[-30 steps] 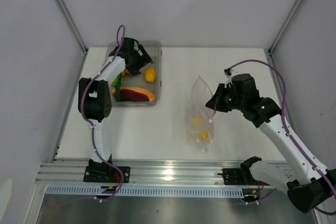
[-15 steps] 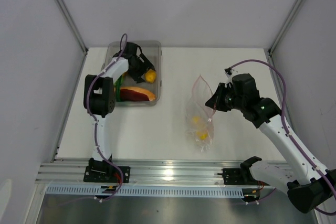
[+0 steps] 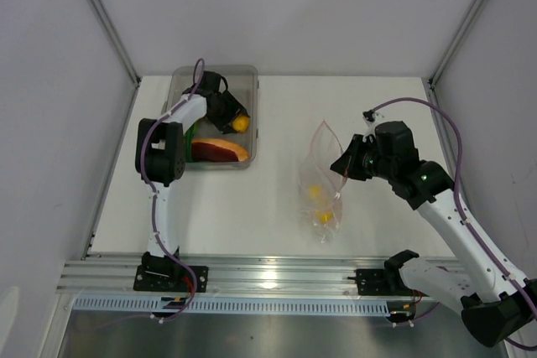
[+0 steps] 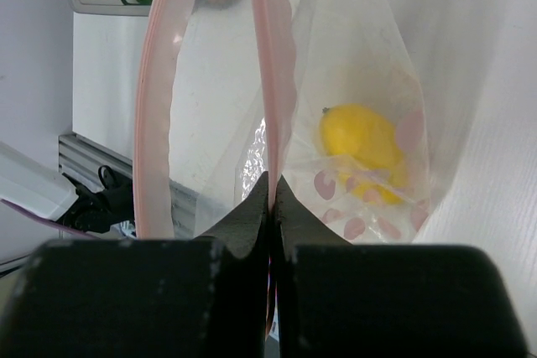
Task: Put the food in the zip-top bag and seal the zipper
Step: Pick up the fake vegetable from the bin.
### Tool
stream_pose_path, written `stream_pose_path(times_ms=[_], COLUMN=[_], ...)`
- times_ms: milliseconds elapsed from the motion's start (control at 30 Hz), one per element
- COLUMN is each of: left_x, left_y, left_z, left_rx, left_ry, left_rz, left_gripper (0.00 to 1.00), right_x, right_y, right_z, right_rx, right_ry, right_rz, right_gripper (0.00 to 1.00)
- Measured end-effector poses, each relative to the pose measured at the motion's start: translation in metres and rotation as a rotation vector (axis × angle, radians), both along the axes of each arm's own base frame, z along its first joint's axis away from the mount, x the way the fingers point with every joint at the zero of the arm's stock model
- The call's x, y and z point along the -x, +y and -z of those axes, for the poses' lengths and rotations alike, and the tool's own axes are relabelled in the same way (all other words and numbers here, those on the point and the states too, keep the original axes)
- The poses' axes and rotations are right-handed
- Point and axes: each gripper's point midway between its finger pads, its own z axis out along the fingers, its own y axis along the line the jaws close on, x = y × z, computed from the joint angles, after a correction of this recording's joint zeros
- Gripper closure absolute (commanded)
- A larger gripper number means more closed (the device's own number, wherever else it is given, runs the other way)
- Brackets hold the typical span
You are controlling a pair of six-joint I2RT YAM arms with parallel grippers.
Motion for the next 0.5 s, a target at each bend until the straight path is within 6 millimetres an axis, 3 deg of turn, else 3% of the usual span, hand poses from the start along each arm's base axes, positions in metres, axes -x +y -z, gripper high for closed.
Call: stream_pose_path(times_ms=[200,400,500], left_x=[-0.001,0.016,0.028], left_y=[0.000,0.004,0.008], left_z=[0.001,-0.002,-0.006], left_rx=[0.001,-0.008,-0.019], left_ry=[-0.014,-0.014,-0.005], left_rz=[0.002,0.006,0.009], left_gripper=[0.81,0.99,1.00], right_x=[0.000,0.001,0.002], right_y=[0.001,0.002,0.001], right_z=[0.000,0.000,0.003], right_rx=[-0.005,-0.008,-0.010], right_ry=[-0.001,0.001,0.008], right_rz=[-0.006,-0.010,-0.005], right_gripper=[1.00,1.00,1.00])
